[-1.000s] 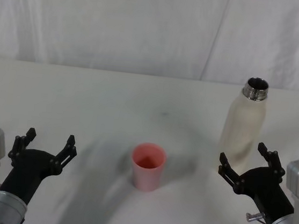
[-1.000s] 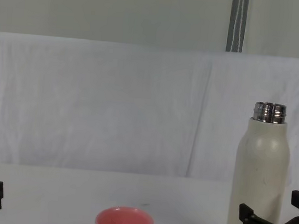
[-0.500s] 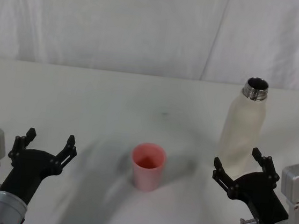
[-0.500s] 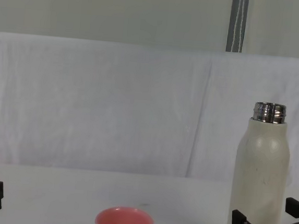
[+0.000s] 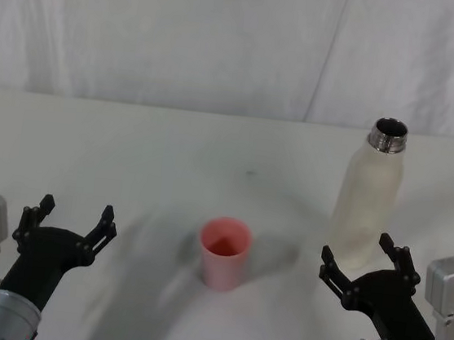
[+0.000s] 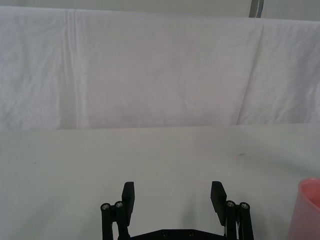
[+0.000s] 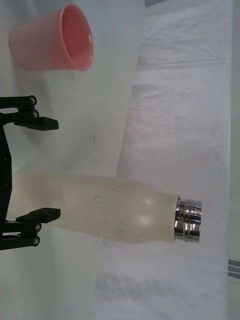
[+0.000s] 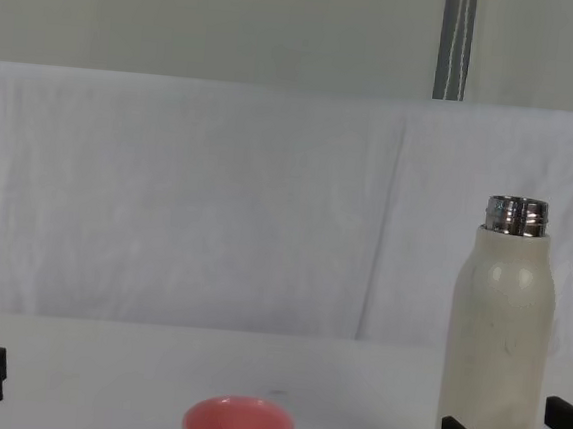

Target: Grasp the thermos with one hand and pour water into the cup lid.

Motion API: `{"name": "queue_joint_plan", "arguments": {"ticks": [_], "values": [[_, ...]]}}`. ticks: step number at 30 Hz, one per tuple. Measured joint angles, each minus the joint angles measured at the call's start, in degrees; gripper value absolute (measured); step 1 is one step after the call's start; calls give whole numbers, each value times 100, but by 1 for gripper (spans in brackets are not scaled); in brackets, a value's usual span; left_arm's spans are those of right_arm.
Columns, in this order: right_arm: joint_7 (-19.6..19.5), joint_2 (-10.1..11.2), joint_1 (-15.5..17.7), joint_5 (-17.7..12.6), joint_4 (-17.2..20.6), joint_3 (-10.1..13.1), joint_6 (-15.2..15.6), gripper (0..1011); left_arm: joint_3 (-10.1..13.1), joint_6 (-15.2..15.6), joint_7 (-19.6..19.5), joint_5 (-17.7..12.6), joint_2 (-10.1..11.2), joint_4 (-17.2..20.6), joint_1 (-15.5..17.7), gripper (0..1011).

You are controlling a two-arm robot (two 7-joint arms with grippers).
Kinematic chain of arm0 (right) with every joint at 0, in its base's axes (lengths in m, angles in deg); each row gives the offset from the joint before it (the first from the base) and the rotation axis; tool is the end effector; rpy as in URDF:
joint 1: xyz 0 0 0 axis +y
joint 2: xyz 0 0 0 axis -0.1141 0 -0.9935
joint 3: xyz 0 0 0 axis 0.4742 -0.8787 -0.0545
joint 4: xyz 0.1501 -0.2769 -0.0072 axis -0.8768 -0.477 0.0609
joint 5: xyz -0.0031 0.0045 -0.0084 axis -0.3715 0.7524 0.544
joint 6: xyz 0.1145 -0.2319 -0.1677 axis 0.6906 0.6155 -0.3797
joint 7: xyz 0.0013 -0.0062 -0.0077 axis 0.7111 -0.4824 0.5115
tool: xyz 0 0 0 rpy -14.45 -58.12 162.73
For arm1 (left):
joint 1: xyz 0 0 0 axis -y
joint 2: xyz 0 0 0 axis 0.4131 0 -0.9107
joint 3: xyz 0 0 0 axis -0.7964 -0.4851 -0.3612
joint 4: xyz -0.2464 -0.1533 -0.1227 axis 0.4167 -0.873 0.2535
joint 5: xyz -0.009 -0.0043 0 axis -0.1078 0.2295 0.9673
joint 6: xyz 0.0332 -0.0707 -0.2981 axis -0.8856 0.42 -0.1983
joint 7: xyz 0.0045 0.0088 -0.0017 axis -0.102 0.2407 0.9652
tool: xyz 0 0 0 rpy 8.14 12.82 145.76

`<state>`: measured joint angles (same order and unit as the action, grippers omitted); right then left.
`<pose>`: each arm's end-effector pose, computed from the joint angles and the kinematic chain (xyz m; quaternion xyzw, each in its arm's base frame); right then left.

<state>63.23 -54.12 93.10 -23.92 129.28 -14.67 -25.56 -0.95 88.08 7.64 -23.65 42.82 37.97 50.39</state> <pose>0.2666 0.0343 -0.3281 -0.0002 -0.0452 -0.5596 0.8275 0.2460 0.0435 -0.3085 -0.0173 0.0064 0.6616 0.7496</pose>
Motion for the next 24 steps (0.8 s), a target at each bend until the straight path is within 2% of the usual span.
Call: {"name": "queue_joint_plan", "arguments": {"ticks": [24], "values": [[1, -9, 16, -28, -16, 8, -22, 1001, 0, 0, 0, 0, 0, 0, 0, 1001]]}}
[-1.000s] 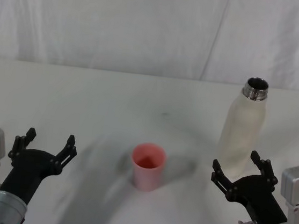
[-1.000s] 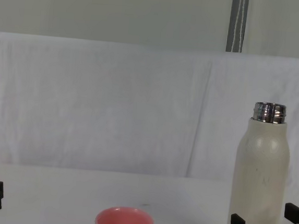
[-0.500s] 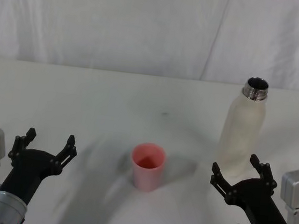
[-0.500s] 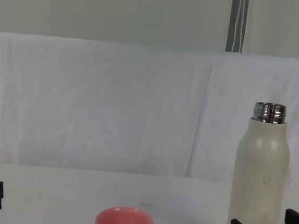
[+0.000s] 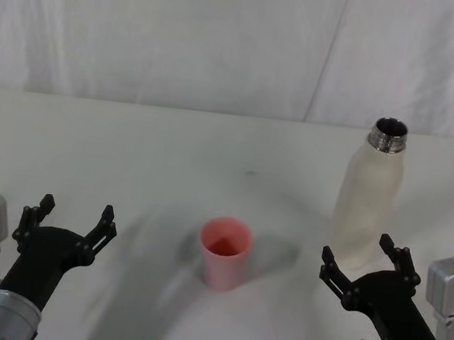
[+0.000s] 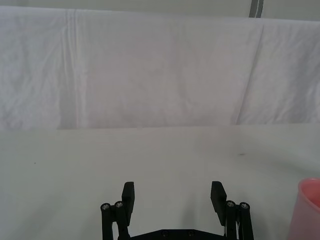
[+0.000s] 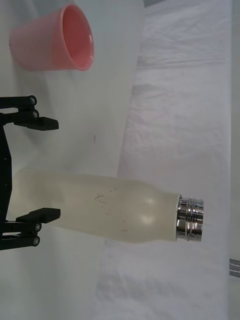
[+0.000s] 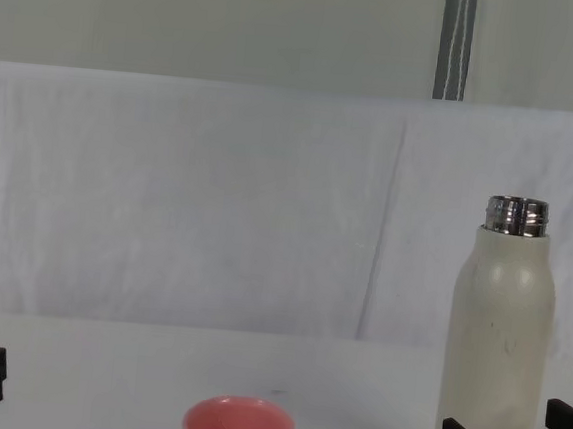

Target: Grasp the thermos with one hand and pour water into the cup lid.

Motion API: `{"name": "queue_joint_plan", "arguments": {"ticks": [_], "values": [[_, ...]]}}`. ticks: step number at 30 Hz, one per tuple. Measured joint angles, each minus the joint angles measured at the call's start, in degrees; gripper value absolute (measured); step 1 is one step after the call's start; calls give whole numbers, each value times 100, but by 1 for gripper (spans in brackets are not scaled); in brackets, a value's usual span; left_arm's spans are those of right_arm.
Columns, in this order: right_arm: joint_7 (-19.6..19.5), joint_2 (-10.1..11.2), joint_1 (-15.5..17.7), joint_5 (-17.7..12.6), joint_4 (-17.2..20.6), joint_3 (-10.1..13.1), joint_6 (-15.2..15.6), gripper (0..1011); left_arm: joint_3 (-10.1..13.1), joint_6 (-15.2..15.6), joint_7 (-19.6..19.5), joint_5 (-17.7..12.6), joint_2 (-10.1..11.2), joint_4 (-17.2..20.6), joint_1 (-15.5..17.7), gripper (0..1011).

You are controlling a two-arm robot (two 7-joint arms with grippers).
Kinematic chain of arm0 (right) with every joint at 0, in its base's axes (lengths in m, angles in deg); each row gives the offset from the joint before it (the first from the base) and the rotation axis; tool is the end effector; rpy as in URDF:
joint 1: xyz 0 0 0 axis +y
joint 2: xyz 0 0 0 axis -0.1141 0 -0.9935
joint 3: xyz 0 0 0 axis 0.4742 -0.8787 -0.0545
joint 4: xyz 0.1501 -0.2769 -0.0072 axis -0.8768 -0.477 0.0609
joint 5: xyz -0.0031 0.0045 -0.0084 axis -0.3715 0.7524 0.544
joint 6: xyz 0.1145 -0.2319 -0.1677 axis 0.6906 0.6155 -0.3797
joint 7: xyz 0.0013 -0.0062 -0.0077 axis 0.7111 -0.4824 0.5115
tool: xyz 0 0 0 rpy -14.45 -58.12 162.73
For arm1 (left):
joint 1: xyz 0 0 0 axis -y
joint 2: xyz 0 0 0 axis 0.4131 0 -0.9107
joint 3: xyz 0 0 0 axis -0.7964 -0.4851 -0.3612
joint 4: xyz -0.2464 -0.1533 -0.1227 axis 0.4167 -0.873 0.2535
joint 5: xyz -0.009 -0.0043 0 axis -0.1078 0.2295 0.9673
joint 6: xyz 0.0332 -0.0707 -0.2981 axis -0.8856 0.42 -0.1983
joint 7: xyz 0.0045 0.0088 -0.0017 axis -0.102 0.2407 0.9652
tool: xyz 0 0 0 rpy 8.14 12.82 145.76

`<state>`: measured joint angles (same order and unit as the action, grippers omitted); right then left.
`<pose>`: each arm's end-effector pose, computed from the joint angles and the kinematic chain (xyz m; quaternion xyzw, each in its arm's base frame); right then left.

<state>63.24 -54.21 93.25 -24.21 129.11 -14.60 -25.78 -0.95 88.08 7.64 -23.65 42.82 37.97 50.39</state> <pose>0.2658 0.0343 -0.3296 0.0017 -0.0422 -0.5603 0.8272 0.2460 0.0435 -0.3085 -0.0173 0.0064 0.6616 0.7496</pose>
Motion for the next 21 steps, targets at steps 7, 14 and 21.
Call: {"name": "queue_joint_plan", "arguments": {"ticks": [7, 14, 21], "values": [[0, 0, -2, 3, 0, 0, 0, 1001, 0, 0, 0, 0, 0, 0, 0, 1001], [-1, 0, -2, 6, 0, 0, 0, 1001, 0, 0, 0, 0, 0, 0, 0, 1001], [-4, 0, -2, 7, 0, 0, 0, 1001, 0, 0, 0, 0, 0, 0, 0, 1001]]}}
